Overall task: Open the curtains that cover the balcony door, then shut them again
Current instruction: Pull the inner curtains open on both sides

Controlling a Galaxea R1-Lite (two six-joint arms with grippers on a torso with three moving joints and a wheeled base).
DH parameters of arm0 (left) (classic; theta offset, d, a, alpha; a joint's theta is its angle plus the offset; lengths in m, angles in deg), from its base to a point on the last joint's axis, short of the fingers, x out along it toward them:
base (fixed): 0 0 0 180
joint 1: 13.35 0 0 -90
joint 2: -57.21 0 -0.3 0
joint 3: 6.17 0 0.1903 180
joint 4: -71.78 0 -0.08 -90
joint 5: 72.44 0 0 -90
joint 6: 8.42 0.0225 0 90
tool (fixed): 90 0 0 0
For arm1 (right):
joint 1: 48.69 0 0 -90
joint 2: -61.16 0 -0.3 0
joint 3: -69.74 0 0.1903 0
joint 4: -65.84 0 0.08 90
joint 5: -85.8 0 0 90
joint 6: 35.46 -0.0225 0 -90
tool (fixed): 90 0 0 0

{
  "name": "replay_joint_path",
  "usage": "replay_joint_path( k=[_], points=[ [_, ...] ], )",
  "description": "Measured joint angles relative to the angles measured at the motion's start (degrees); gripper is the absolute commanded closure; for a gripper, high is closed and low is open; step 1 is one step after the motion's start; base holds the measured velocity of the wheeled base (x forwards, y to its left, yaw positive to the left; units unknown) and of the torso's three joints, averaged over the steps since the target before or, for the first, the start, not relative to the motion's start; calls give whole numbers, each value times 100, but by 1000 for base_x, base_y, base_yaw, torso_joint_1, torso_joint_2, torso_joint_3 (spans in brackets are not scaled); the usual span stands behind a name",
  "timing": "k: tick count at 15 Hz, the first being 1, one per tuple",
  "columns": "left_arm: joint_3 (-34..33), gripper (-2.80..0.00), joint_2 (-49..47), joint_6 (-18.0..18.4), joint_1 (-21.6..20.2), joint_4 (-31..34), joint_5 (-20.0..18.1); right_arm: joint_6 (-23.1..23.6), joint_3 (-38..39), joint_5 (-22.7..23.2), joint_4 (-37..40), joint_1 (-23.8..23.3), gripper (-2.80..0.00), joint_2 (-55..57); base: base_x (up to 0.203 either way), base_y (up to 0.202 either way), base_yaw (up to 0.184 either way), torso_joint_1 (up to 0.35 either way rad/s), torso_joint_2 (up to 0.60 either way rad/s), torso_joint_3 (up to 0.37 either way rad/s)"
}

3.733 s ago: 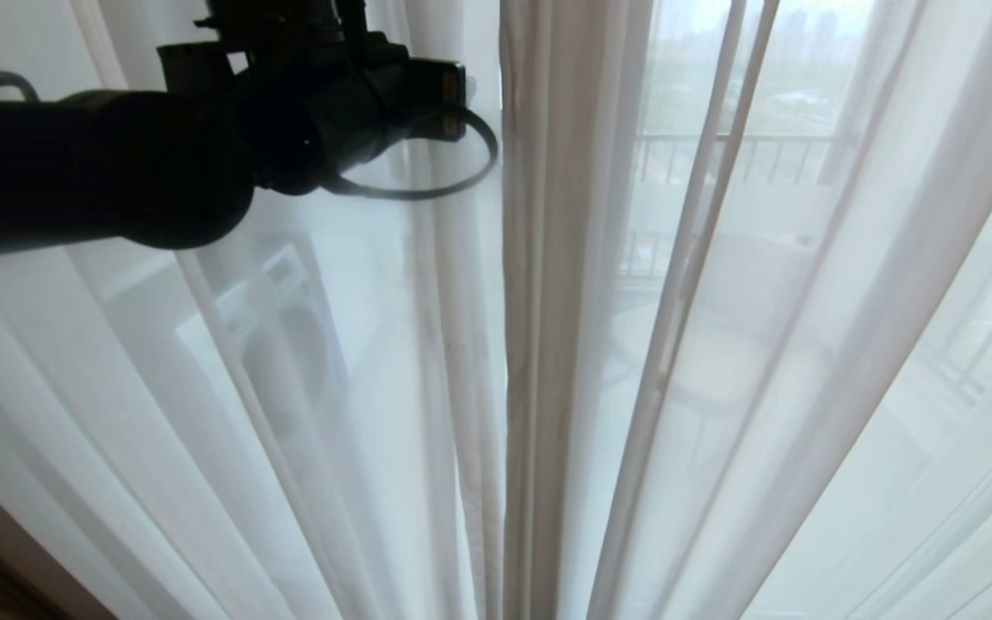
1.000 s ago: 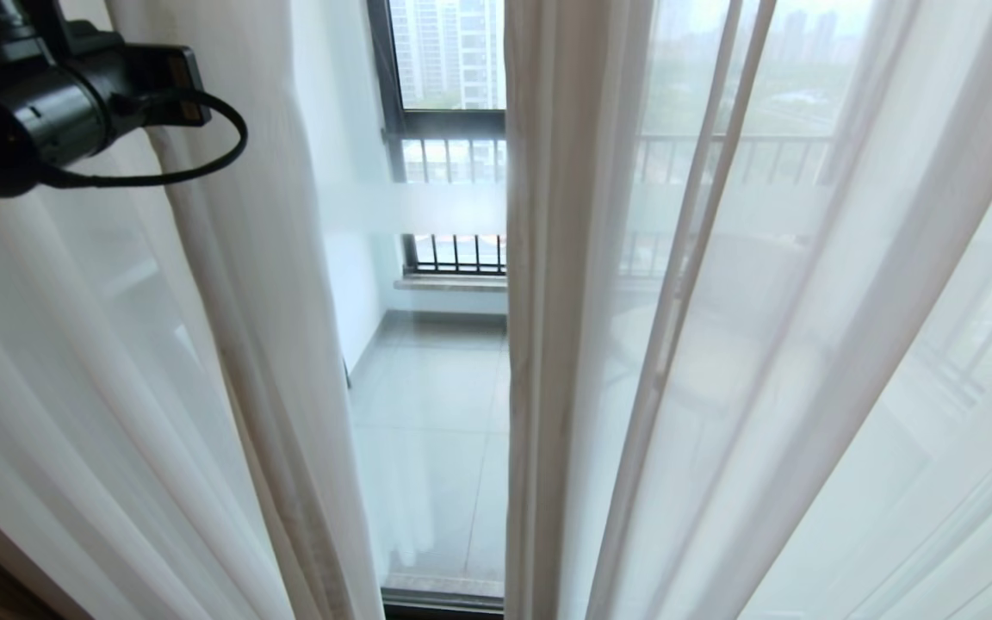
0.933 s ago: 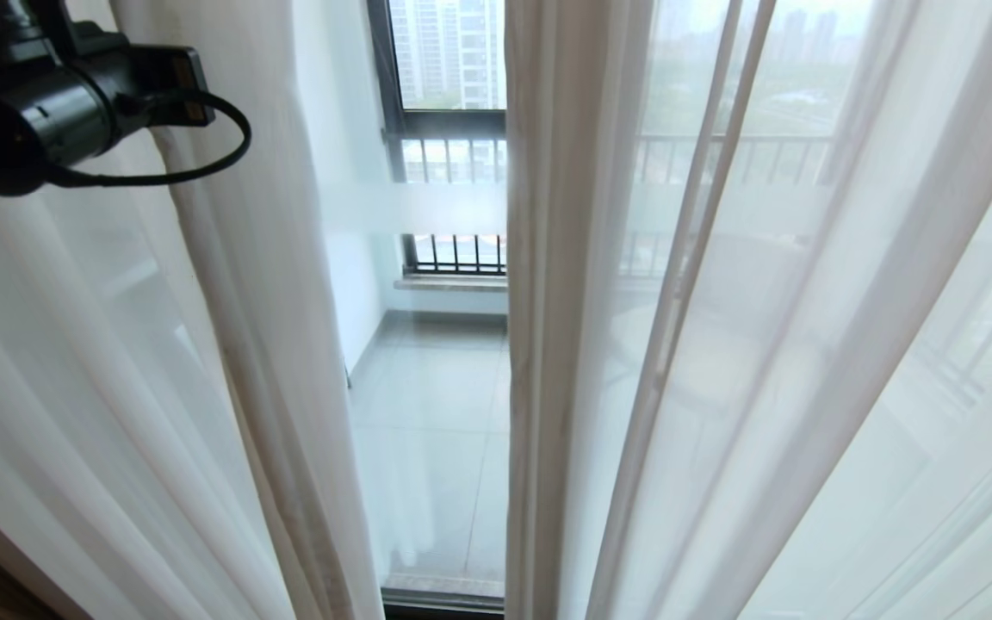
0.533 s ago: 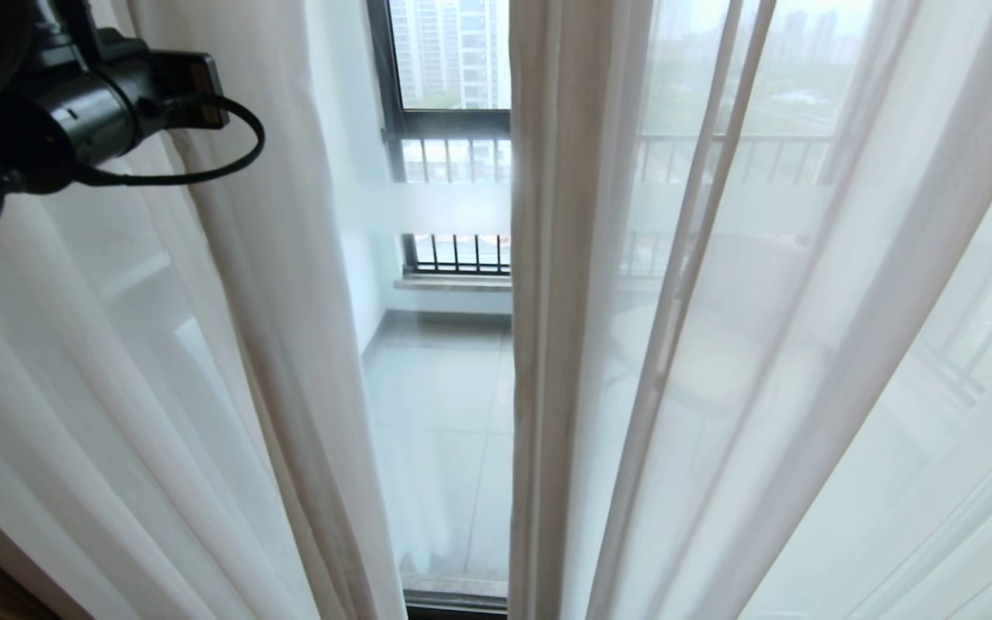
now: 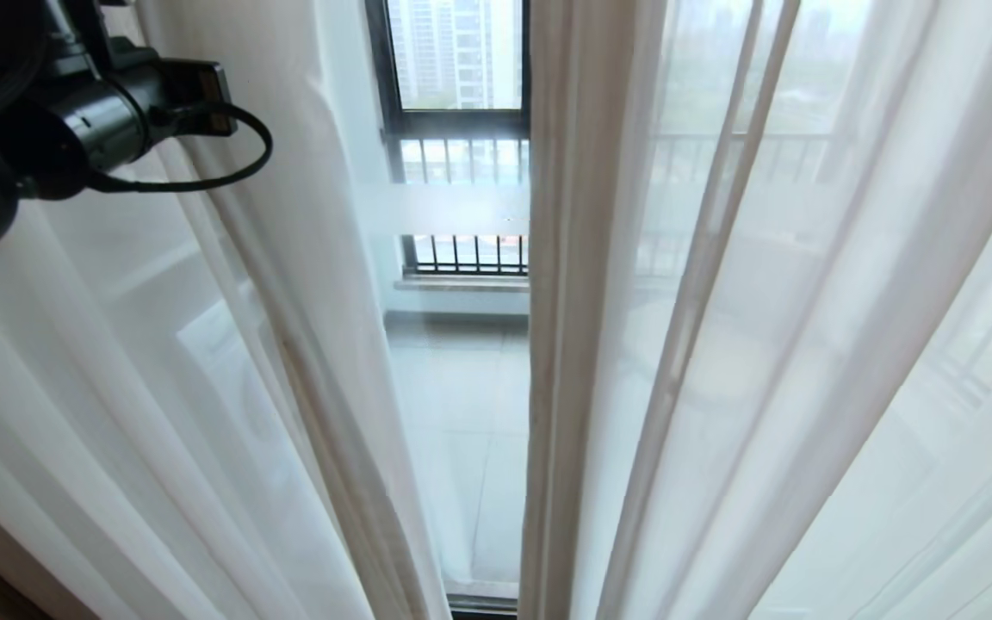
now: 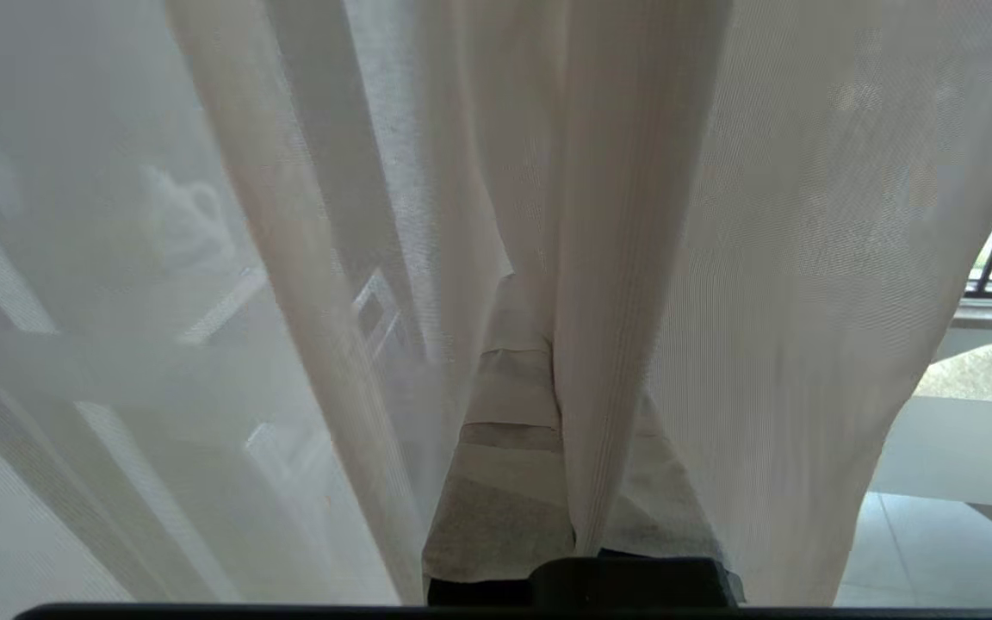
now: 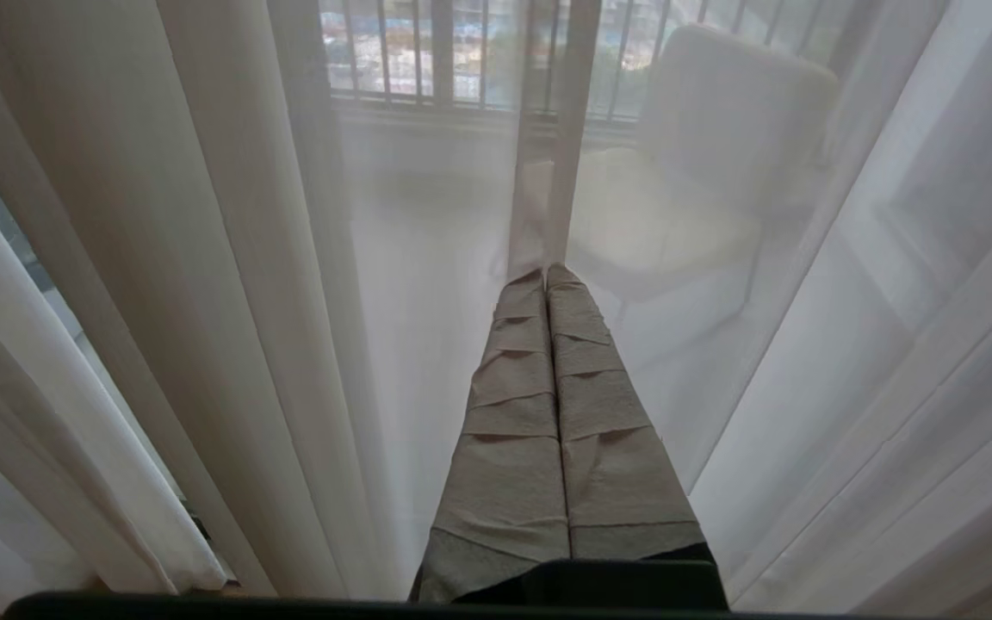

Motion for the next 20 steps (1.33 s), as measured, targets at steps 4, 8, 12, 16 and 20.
replay_joint_path(
  k=[4,8,12,16,20],
  points=[
    [-11,0,0,-5,11,17,-3,0,0,2,-2,-4,0,0,0,196,2,0,2,1],
    [-11,0,-2,-5,-61,6,-16,2,0,2,-2,-4,0,0,0,191,1,0,1,5],
    [-11,0,14,-11,-129,9,-13,0,0,2,-3,-4,0,0,0,191,0,1,1,2],
    [-101,0,89,-16,-155,5,-11,0,0,2,-2,-4,0,0,0,193,2,4,1,2],
    [-286,0,230,-91,-163,9,-11,2,0,2,-2,-4,0,0,0,192,2,2,2,4]
  ],
)
